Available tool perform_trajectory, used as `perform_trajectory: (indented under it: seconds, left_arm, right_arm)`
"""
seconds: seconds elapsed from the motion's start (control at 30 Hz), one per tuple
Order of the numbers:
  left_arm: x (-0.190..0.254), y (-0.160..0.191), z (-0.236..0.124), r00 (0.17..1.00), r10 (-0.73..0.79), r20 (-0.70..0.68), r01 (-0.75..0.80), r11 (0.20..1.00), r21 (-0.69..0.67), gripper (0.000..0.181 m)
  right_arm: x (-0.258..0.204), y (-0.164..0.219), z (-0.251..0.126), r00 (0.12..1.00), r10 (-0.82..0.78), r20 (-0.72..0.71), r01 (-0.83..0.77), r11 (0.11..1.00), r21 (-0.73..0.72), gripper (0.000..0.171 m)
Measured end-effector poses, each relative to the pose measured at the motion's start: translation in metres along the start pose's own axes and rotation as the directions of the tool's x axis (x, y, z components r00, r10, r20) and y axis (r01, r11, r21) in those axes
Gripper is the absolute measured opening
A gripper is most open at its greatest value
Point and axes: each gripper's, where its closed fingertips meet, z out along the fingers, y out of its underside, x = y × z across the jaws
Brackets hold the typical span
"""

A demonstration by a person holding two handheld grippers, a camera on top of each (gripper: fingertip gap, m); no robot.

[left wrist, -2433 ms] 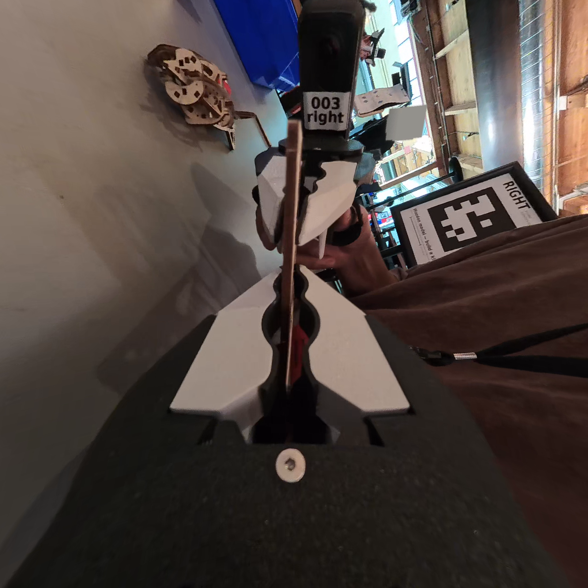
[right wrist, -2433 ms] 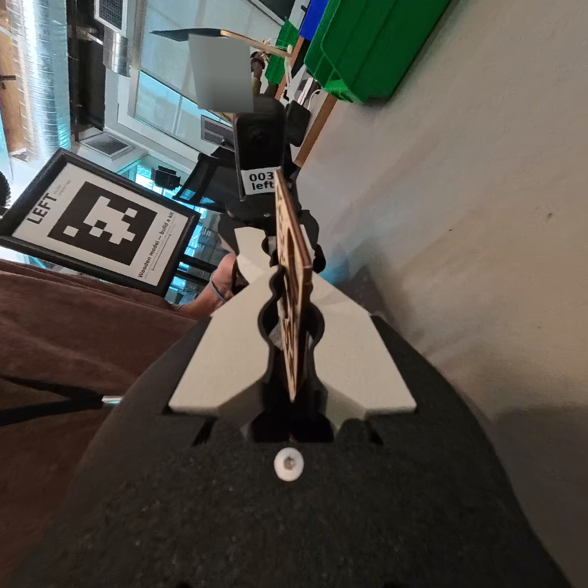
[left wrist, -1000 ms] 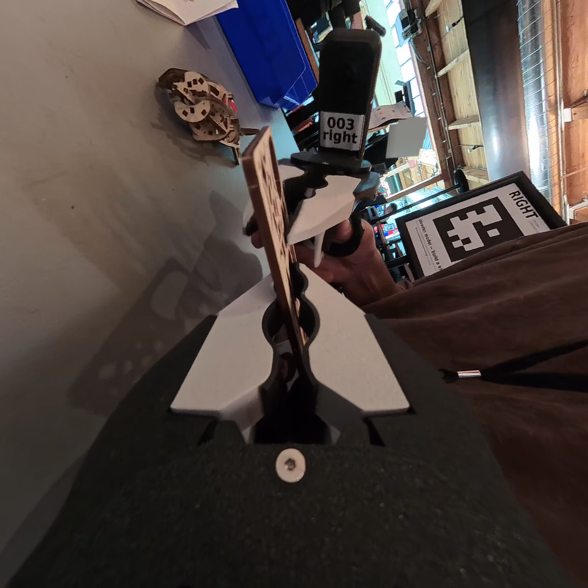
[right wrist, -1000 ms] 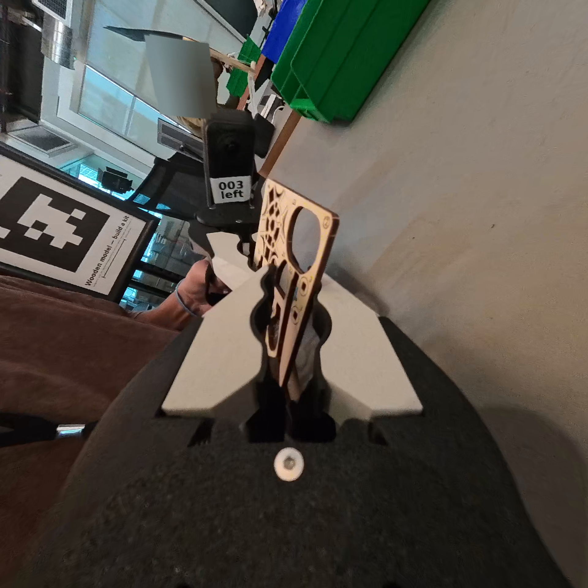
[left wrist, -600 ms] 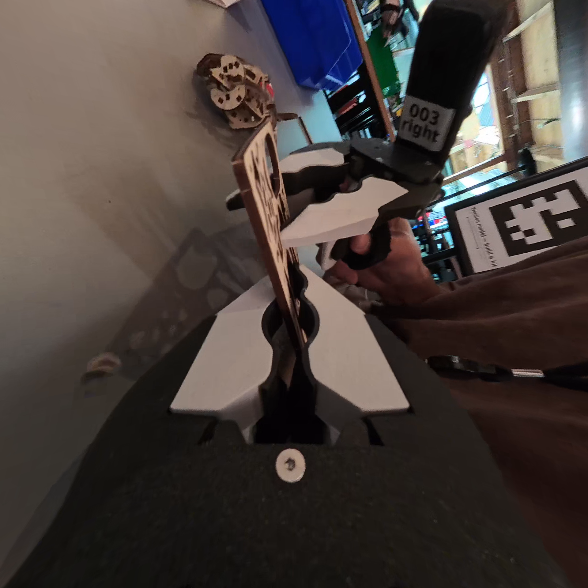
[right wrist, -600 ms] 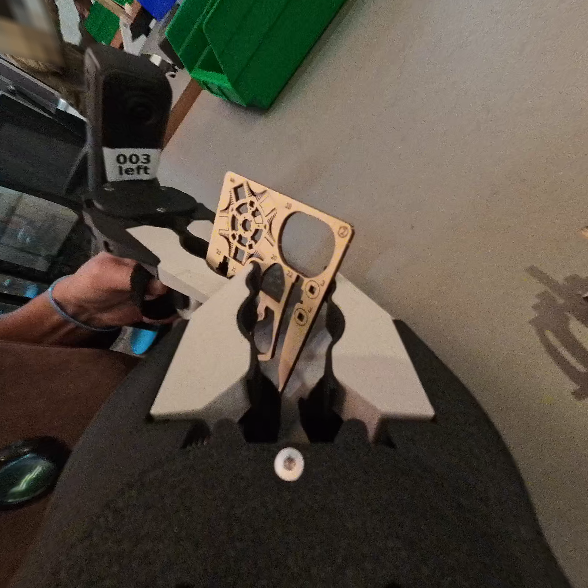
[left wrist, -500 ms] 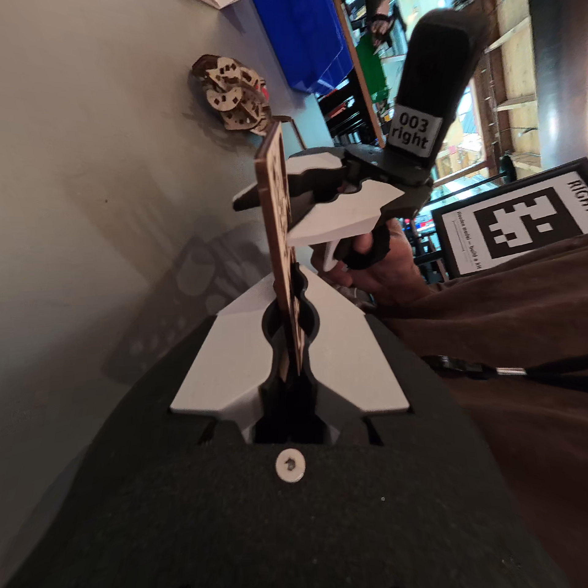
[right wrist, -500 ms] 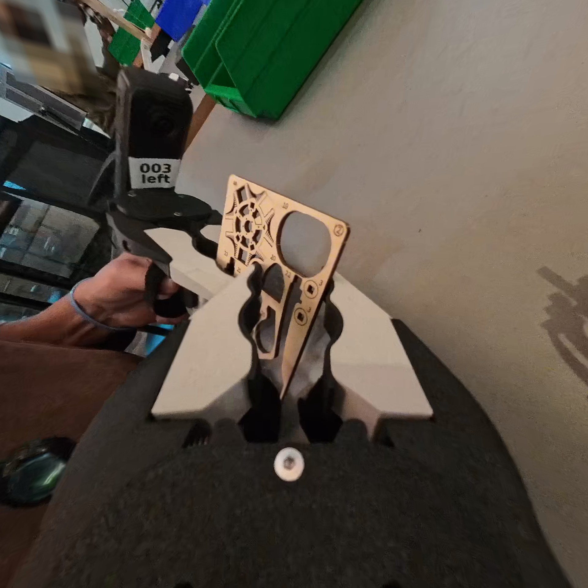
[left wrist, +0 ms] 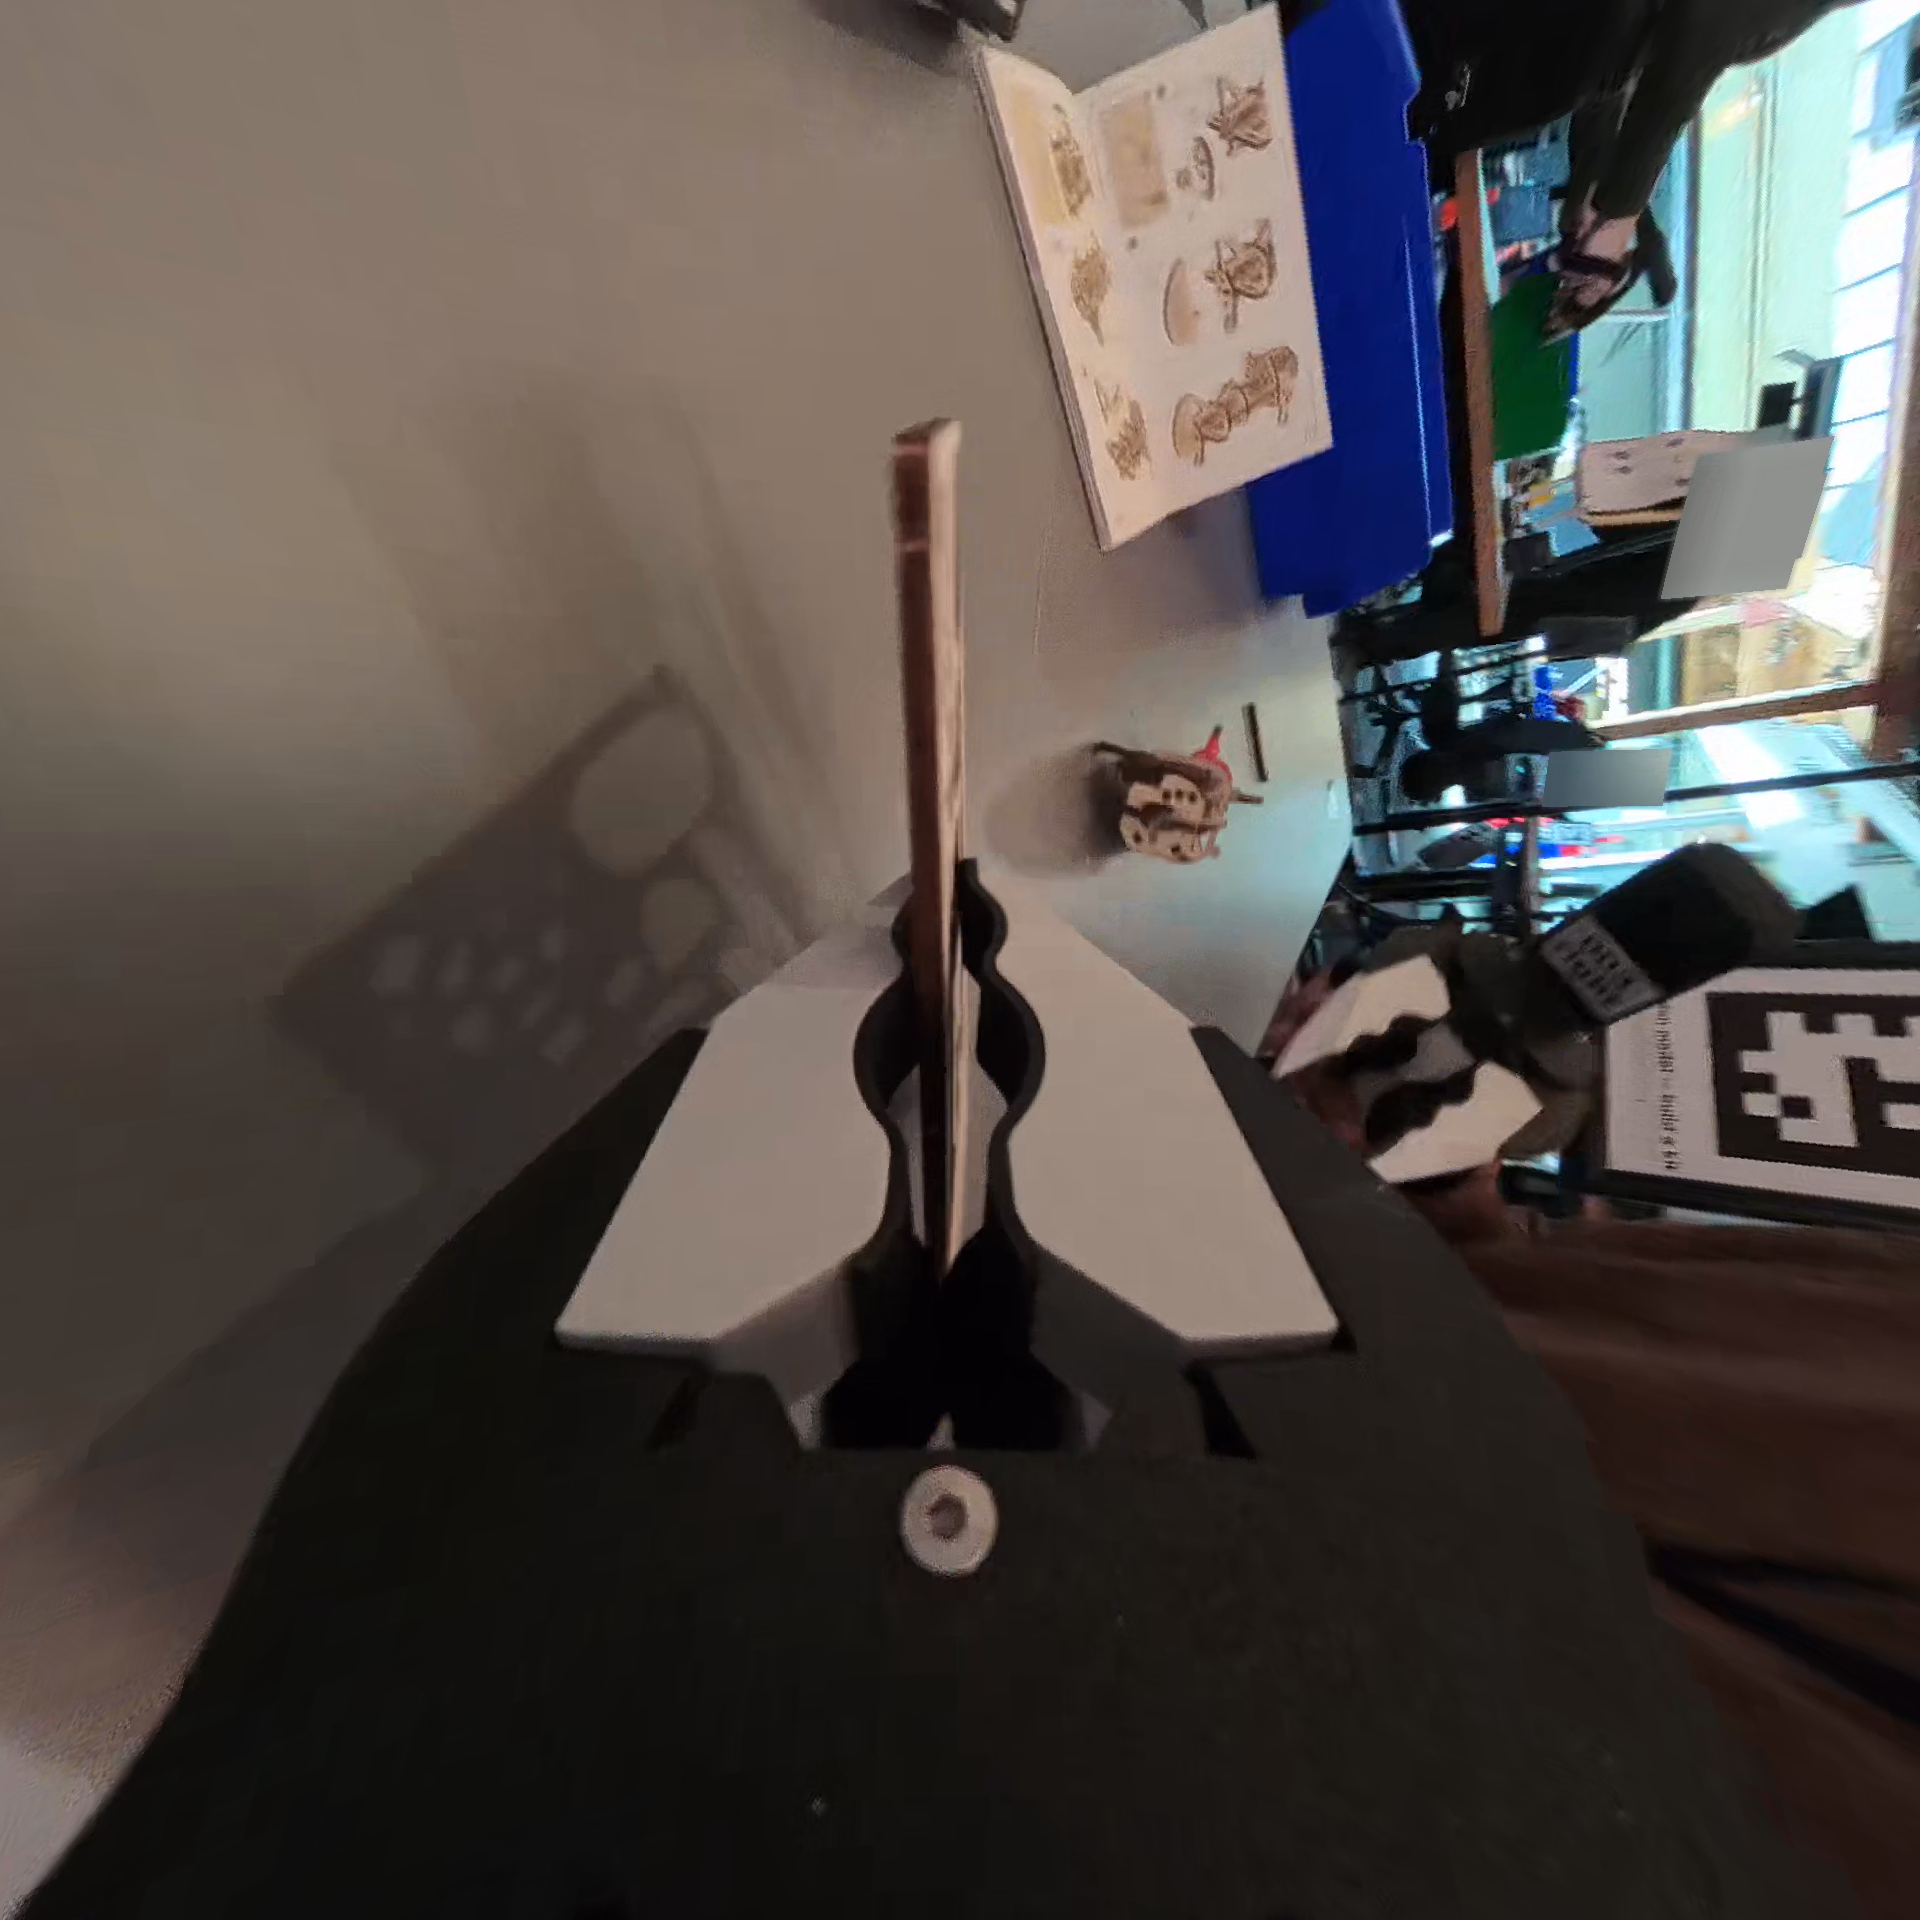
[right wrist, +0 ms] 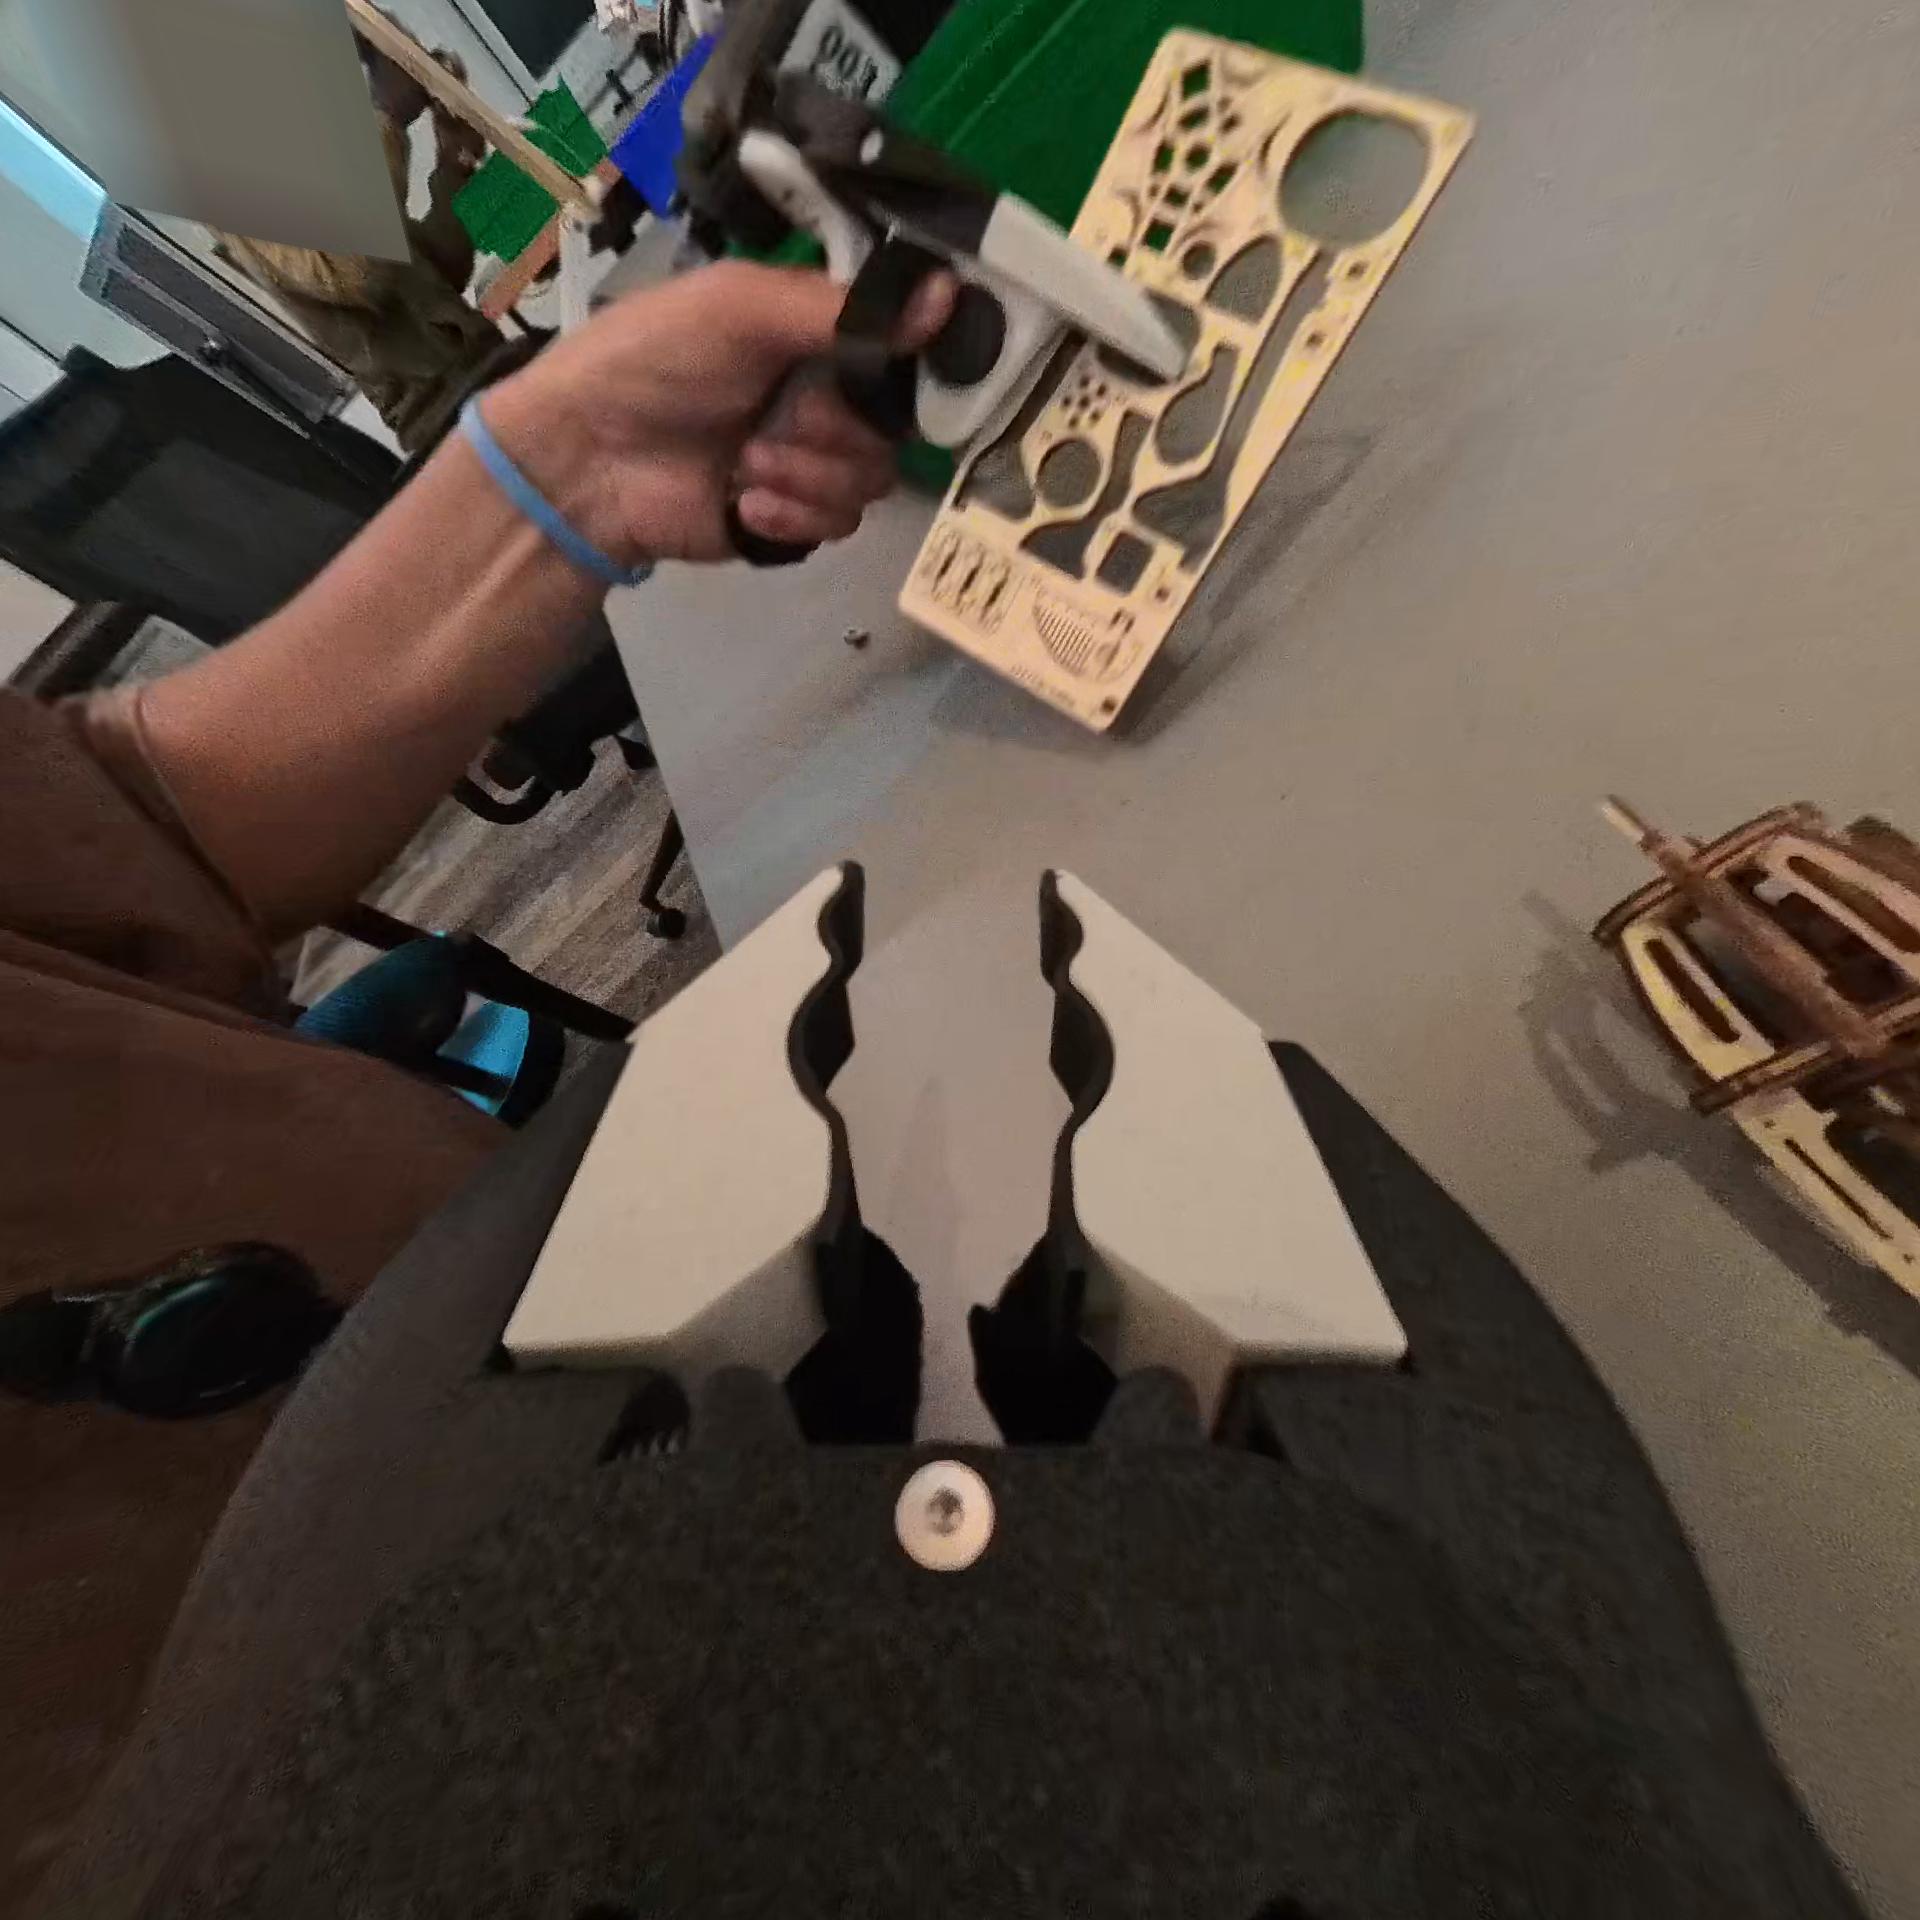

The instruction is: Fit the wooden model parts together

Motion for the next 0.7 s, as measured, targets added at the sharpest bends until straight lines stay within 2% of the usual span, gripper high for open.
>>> perform_trajectory:
  seconds: [0.17, 0.27, 0.3, 0.4, 0.5, 0.6, 0.7]
  left_arm:
    - [-0.029, -0.017, 0.025, 0.999, 0.001, 0.052, 0.007, 0.989, -0.150, 0.002]
    - [-0.036, -0.021, 0.014, 0.985, 0.074, 0.157, -0.048, 0.985, -0.163, 0.042]
    - [-0.033, -0.023, 0.004, 0.976, 0.113, 0.183, -0.087, 0.985, -0.146, 0.050]
    - [-0.018, -0.019, -0.035, 0.934, 0.234, 0.269, -0.216, 0.972, -0.094, 0.056]
    - [-0.012, 0.014, -0.075, 0.845, 0.385, 0.371, -0.371, 0.922, -0.112, 0.045]
    - [-0.025, 0.056, -0.104, 0.764, 0.433, 0.479, -0.425, 0.896, -0.131, 0.038]
    - [0.004, 0.112, -0.091, 0.774, 0.525, 0.354, -0.498, 0.850, -0.172, 0.035]
  right_arm:
    - [0.002, 0.017, 0.002, 1.000, 0.015, -0.004, -0.015, 0.997, -0.075, 0.028]
    - [0.001, 0.013, 0.001, 1.000, 0.022, 0.006, -0.022, 0.998, -0.066, 0.027]
    - [0.001, 0.013, 0.001, 1.000, 0.030, 0.010, -0.029, 0.998, -0.064, 0.027]
    - [0.003, 0.012, -0.001, 0.998, 0.051, 0.020, -0.050, 0.997, -0.058, 0.027]
    - [0.006, 0.010, -0.003, 0.998, 0.059, 0.019, -0.058, 0.997, -0.057, 0.027]
    - [0.009, 0.010, -0.002, 0.999, 0.038, 0.017, -0.037, 0.998, -0.060, 0.027]
    - [0.010, 0.015, 0.002, 1.000, 0.021, 0.022, -0.019, 0.996, -0.090, 0.028]
